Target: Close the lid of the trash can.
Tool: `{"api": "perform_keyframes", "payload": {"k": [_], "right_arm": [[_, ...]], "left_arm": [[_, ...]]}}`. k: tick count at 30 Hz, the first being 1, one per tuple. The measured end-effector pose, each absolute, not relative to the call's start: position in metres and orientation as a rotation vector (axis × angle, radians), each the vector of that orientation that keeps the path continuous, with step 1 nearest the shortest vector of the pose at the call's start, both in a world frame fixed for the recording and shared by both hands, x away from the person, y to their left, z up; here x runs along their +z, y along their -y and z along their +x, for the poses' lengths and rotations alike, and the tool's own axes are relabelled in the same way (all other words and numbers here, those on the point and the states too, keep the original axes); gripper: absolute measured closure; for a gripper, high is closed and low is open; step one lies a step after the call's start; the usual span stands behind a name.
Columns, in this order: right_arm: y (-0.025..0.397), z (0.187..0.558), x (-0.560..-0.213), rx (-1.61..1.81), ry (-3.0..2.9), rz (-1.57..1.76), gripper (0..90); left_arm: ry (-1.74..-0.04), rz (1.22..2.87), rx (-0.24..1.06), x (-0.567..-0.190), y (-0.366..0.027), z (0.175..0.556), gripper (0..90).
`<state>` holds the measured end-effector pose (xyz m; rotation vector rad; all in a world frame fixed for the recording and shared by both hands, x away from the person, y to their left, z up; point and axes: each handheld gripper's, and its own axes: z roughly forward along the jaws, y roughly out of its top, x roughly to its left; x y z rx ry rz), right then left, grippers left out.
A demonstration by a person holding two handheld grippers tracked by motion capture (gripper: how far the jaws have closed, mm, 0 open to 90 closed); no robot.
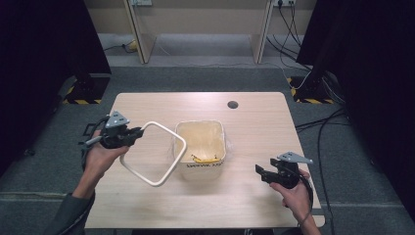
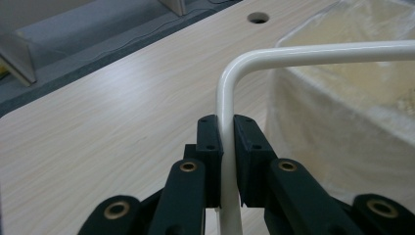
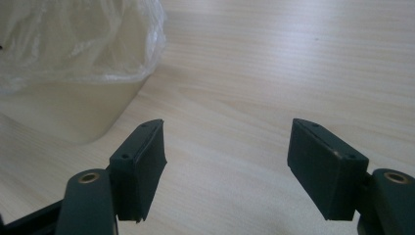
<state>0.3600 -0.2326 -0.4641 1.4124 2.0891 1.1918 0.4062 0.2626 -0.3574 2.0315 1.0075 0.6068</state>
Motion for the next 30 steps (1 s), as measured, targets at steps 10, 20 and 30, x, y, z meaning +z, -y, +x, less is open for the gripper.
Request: {"api": "perform_keyframes", "payload": {"k": [10,20,30], "right_arm": [[0.219,0.362,-0.425,1.341,-2.053,1.338,30.6],[0.179,0.362,-0.389,1.481,-2.073,1.217,31.3],[0.132,0.381,-0.367,1.49,-2.119,1.149,33.9]], "left_arm": [[-0.928,2.063,0.572,-0.35,-0.211,0.431,81.6],[-0.943,2.075,0.54,-0.356,-0.19,0.451,81.6],[-0.946,2.07,0.53,-0.356,-0.178,0.458,81.6]]}}
